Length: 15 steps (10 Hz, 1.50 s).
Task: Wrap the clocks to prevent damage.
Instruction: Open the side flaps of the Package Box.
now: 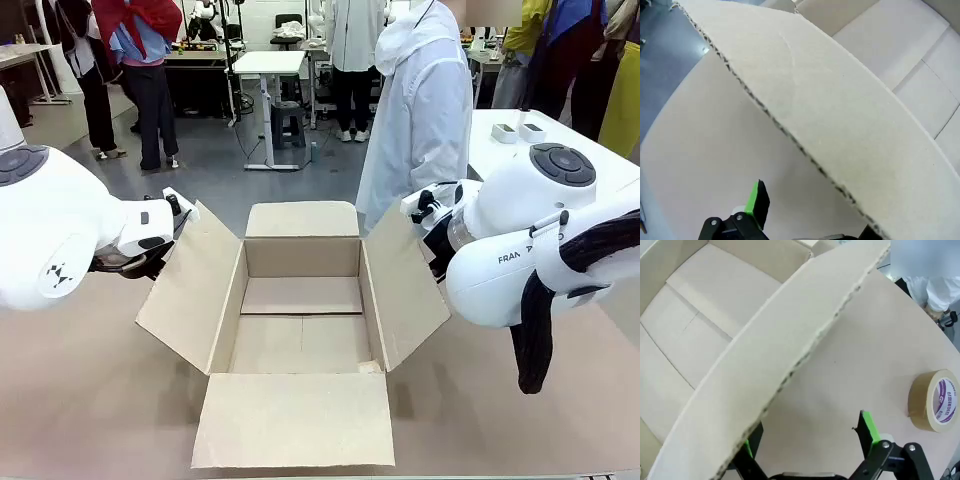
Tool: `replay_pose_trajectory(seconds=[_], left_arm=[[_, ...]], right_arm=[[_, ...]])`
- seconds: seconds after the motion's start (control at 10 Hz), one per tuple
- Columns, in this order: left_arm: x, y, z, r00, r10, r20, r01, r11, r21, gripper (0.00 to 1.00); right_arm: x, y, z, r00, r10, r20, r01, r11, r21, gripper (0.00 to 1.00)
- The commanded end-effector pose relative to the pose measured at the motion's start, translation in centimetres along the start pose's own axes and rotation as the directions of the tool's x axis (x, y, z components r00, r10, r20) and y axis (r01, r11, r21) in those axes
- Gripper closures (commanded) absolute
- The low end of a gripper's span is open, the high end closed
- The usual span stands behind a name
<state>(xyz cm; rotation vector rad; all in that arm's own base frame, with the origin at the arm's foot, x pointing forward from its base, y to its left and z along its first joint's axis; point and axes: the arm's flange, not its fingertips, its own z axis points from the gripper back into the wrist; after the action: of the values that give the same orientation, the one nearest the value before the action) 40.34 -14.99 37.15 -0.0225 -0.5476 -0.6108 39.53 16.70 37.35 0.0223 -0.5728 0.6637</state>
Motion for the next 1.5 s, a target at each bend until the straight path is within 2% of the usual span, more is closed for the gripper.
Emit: replay_pose_trajectory(seconds=[0.0, 1.2, 1.3, 1.4], left_arm=[[0.0, 0.0, 0.0, 1.0, 0.0, 0.0, 0.0, 1.0, 0.0, 0.0], [0.0, 0.0, 0.0, 1.0, 0.0, 0.0, 0.0, 1.0, 0.0, 0.0], [0.0, 0.0, 0.0, 1.0, 0.0, 0.0, 0.0, 1.0, 0.0, 0.0], [0.4, 1.9, 1.2, 0.999, 0.002, -0.051, -0.002, 1.0, 0.008, 0.0]], right_arm=[[0.0, 0.0, 0.0, 1.0, 0.0, 0.0, 0.0, 1.0, 0.0, 0.0], [0.0, 0.0, 0.0, 1.0, 0.001, 0.0, -0.001, 1.0, 0.0, 0.0], [0.5, -0.5, 1.3, 1.0, -0.012, -0.011, 0.012, 1.0, -0.003, 0.0], [1.1, -1.7, 2.9, 0.999, -0.046, -0.014, 0.046, 0.999, -0.003, 0.0]])
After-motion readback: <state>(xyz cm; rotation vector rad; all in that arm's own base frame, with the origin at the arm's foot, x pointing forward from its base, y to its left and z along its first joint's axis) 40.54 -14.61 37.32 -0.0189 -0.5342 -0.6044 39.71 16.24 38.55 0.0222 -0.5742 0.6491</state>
